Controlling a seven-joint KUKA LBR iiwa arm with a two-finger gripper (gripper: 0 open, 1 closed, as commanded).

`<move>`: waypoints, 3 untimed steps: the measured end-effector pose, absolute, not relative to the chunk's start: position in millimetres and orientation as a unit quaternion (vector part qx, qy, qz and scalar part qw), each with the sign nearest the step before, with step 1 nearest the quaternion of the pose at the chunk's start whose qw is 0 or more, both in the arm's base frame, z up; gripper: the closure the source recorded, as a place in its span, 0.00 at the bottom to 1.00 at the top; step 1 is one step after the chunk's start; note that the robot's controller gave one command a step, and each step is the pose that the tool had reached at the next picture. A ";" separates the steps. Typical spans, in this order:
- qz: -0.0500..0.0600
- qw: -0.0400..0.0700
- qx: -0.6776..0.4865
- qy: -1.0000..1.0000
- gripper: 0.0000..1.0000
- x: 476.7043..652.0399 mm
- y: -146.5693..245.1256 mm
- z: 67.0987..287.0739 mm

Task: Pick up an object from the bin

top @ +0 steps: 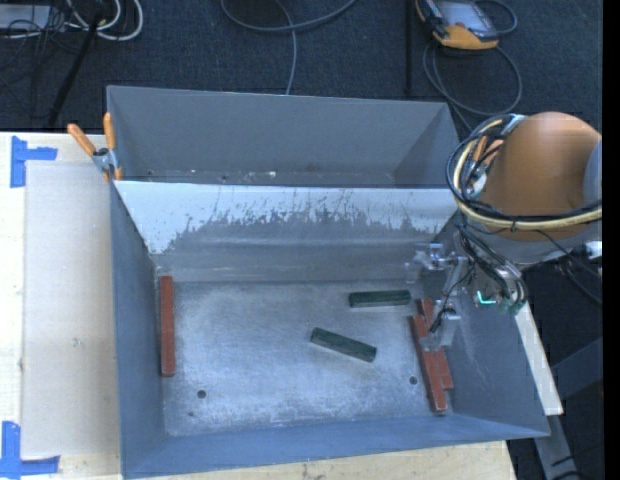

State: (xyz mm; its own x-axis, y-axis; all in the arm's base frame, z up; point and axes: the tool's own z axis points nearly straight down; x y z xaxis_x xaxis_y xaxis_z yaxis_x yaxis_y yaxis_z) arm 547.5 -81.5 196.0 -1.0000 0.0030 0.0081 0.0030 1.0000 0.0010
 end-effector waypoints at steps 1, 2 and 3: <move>-0.002 0.003 0.085 -0.996 0.00 571.6 0.6 75.3; 0.000 0.000 0.084 -0.996 1.00 573.2 -1.9 79.5; 0.000 -0.005 0.086 -0.996 1.00 577.9 -2.1 228.5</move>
Offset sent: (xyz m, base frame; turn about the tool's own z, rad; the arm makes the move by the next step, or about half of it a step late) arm 0.0257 0.0786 -0.1160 -0.1681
